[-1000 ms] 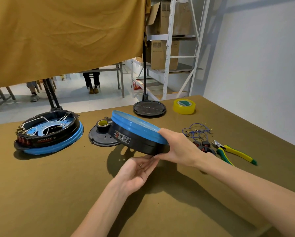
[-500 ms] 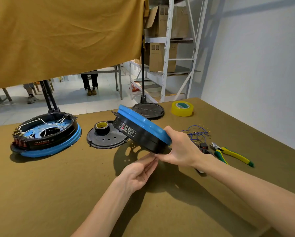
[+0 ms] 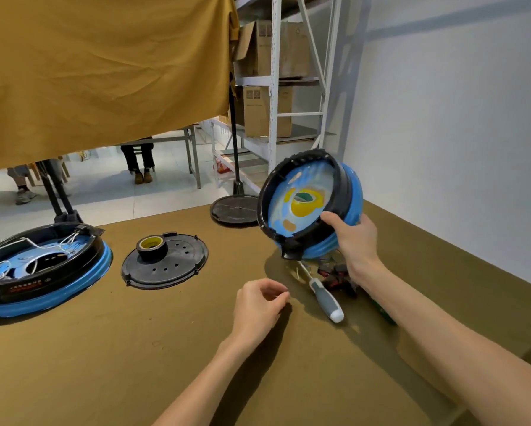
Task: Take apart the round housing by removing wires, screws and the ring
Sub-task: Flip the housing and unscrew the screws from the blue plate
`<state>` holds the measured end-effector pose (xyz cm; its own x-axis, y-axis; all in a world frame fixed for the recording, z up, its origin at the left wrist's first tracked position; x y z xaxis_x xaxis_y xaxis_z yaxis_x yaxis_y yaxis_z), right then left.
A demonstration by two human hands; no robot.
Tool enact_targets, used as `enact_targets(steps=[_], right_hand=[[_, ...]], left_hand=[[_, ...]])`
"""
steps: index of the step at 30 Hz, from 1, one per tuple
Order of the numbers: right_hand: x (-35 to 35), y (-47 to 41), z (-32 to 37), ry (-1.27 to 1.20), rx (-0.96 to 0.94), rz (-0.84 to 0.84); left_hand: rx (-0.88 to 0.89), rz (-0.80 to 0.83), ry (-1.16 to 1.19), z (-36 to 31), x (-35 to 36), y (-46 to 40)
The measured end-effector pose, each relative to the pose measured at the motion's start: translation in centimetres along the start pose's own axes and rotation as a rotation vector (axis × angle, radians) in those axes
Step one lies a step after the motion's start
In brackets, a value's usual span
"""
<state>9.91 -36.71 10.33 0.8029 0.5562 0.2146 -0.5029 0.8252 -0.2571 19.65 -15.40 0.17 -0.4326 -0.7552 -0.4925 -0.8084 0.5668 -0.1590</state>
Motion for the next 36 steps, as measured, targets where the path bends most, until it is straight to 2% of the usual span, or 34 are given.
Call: enact_targets(steps=[4,7,11,15,17,19,20,23,26,29,32,36], right_hand=[[-2.3,-0.7,-1.3,-0.147,0.129,-0.057],[-3.1,-0.5,-2.6,-0.218,0.201,-0.077],[-3.2,-0.1,-3.7,-0.317,0.291,-0.092],[-2.4,0.4,-4.4,-0.381,0.343,-0.006],[-1.4,1.1,-4.7,-0.390,0.355,0.037],[-0.1,2.1,-5.1,-0.391,0.362,0.074],[0.6,2.5,-5.3,-0.388,0.364,0.088],[2.5,3.9,-6.0,-0.393,0.392,0.121],[4.8,5.7,-6.5,-0.438,0.441,0.190],[6.5,7.2,-6.9,-0.474,0.475,0.257],[7.7,8.6,-6.9,-0.512,0.526,0.357],[8.2,9.3,-6.9,-0.522,0.602,0.427]], left_hand=[[-0.023,-0.082,-0.041,-0.2,1.6,-3.1],[-0.093,-0.074,-0.031,0.1,2.8,-4.8],[-0.108,-0.086,0.082,0.7,2.3,-5.3],[-0.259,-0.214,0.412,3.1,-2.0,-3.8],[-0.353,-0.142,0.642,3.4,-3.0,-3.0],[-0.435,0.018,0.897,2.6,-3.0,-1.8],[-0.453,0.073,0.948,2.2,-3.2,-1.2],[-0.433,0.118,0.767,1.4,-5.1,0.4],[-0.390,-0.009,0.514,1.7,-7.5,1.0],[-0.359,-0.118,0.437,2.5,-9.3,1.9],[-0.387,-0.132,0.511,3.9,-10.2,2.9],[-0.431,-0.007,0.797,4.7,-10.5,3.7]])
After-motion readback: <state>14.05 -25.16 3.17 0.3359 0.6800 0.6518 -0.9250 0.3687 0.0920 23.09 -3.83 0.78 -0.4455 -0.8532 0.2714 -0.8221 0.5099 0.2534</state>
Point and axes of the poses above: each hand's wrist, its own y-axis away from the middle knuckle, its own x-axis out of the palm, z = x × y, the point moved 9 cm from there along -y, towards the middle knuckle, and after that the axes turned 6 degrees about -y, right-handed, at the moved point
